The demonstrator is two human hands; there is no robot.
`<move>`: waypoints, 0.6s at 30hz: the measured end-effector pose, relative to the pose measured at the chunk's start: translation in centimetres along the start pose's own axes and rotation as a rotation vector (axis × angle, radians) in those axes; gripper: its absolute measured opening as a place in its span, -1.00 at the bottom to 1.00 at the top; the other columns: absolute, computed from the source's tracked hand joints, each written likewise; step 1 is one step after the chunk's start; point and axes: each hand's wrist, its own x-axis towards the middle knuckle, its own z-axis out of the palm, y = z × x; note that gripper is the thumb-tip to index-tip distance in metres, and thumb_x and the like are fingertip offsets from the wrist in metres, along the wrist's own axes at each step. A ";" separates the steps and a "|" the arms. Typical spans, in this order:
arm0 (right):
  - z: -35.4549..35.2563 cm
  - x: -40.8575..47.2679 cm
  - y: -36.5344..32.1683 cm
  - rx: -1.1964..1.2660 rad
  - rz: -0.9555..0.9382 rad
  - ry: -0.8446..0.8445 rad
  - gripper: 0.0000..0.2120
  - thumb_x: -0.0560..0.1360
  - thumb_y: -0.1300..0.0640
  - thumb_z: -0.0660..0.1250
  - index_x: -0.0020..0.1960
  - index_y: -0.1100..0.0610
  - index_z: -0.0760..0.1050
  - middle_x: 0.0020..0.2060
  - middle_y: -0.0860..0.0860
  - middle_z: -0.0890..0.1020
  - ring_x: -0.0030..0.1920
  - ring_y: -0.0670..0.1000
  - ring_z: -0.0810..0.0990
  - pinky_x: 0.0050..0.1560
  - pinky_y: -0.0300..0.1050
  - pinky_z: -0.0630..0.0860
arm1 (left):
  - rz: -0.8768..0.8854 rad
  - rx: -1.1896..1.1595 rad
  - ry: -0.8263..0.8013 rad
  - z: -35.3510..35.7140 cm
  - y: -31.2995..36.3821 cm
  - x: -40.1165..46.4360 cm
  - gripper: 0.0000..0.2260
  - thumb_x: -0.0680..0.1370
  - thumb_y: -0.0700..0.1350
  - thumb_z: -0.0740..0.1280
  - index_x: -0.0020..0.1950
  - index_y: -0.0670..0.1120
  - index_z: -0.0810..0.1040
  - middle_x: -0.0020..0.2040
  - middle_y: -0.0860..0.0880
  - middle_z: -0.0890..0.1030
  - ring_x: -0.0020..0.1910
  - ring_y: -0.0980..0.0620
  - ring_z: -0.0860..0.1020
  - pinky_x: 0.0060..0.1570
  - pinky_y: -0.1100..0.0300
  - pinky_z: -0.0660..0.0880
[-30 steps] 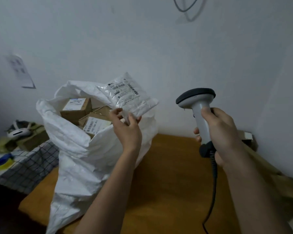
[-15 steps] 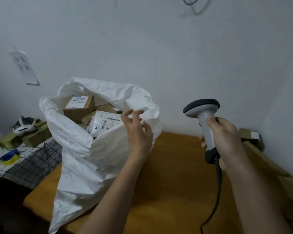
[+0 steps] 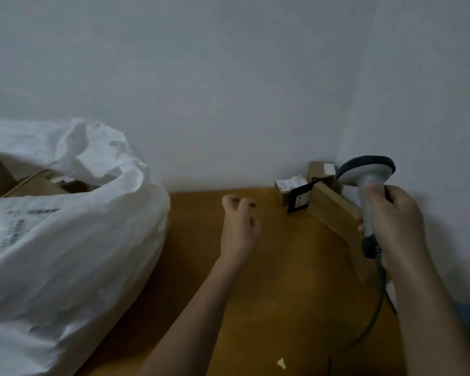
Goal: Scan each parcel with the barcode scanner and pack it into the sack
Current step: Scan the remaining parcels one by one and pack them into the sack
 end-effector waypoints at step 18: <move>-4.8 12.7 8.9 -0.165 0.093 0.128 -0.75 0.61 -0.04 0.18 -0.12 0.08 0.48 -0.27 0.08 0.56 -0.31 0.01 0.54 -0.38 -0.16 0.34 | 0.504 0.107 -1.028 28.0 7.8 2.1 -0.41 0.54 0.20 0.31 0.51 0.27 0.14 0.57 0.18 -0.15 0.52 -0.25 -0.01 0.38 -0.30 0.26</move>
